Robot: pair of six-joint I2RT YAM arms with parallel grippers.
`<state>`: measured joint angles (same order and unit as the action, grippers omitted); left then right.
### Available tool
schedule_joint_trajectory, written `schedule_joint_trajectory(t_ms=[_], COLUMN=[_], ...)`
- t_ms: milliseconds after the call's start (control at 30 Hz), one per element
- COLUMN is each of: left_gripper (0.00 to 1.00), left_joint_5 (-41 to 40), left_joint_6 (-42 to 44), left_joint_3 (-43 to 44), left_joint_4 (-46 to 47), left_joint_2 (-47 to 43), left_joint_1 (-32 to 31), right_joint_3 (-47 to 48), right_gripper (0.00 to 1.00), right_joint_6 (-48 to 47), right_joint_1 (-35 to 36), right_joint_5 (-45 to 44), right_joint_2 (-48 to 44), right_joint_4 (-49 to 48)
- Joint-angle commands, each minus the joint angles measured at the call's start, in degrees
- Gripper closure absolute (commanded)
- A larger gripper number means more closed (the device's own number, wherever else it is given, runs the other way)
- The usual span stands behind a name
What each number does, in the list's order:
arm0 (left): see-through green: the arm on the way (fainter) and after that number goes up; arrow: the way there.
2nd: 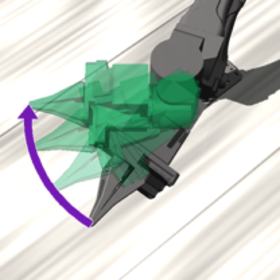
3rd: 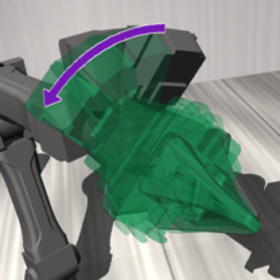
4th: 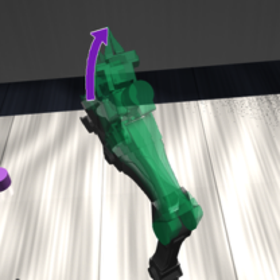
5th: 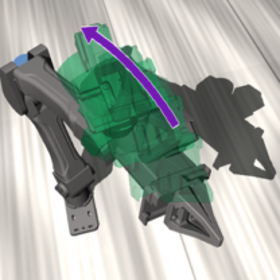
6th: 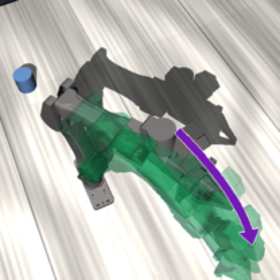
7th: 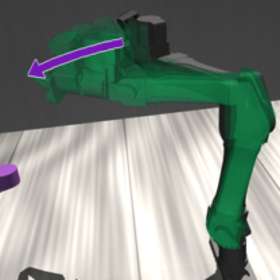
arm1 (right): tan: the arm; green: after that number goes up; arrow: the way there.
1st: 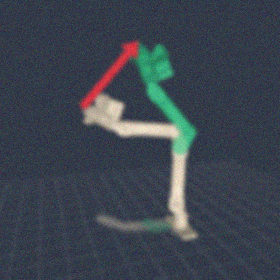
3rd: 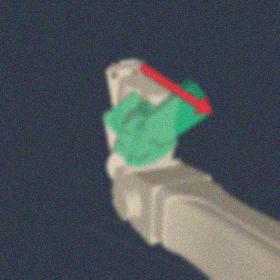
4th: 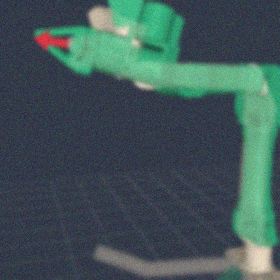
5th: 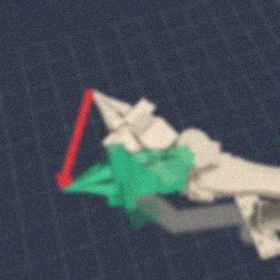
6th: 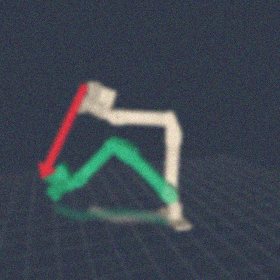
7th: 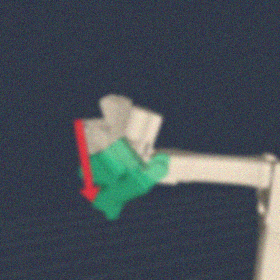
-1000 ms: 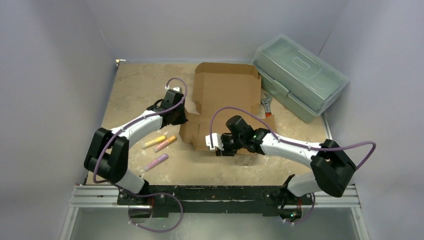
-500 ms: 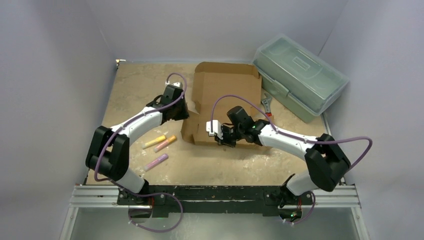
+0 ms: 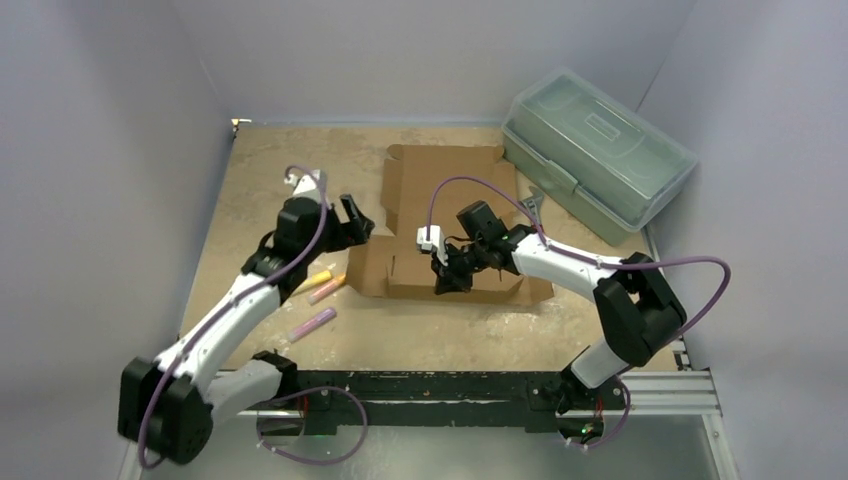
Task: Fold the paper box
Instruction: Fold the paper box at the center of the board.
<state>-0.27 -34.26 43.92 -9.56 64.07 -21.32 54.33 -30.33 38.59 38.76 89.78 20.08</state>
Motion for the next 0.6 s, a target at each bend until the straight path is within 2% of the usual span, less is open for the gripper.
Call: schedule_joint_trajectory(t_ms=[0, 100, 200, 333, 567], left_gripper=[0.12, 0.11, 0.11, 0.11, 0.09], left_joint_5=[-6.07, -6.14, -2.61, 0.01, -0.18], left_joint_6=[-4.26, -9.28, -13.37, -16.86, -16.36], left_joint_3=[-9.05, -13.07, -15.33, -19.16, -20.72], left_joint_4=[1.05, -4.36, -7.34, -5.38, -0.58], left_joint_2=[-12.81, -16.92, -15.99, -15.82, -12.17], left_joint_1=[0.40, 0.40, 0.40, 0.35, 0.32], right_joint_3=[2.73, 2.63, 2.54, 2.71, 2.72], right_gripper=[1.00, 1.00, 1.00, 1.00, 1.00], right_joint_6=[2.80, 3.03, 3.40, 3.76, 4.36], right_joint_1=[-0.22, -0.18, -0.20, -0.18, -0.21], right_joint_5=[2.53, 1.94, 1.61, 1.66, 1.61], right_joint_2=[1.22, 1.64, 1.92, 2.59, 2.69], right_joint_4=[0.16, -0.10, -0.53, -0.52, -0.80])
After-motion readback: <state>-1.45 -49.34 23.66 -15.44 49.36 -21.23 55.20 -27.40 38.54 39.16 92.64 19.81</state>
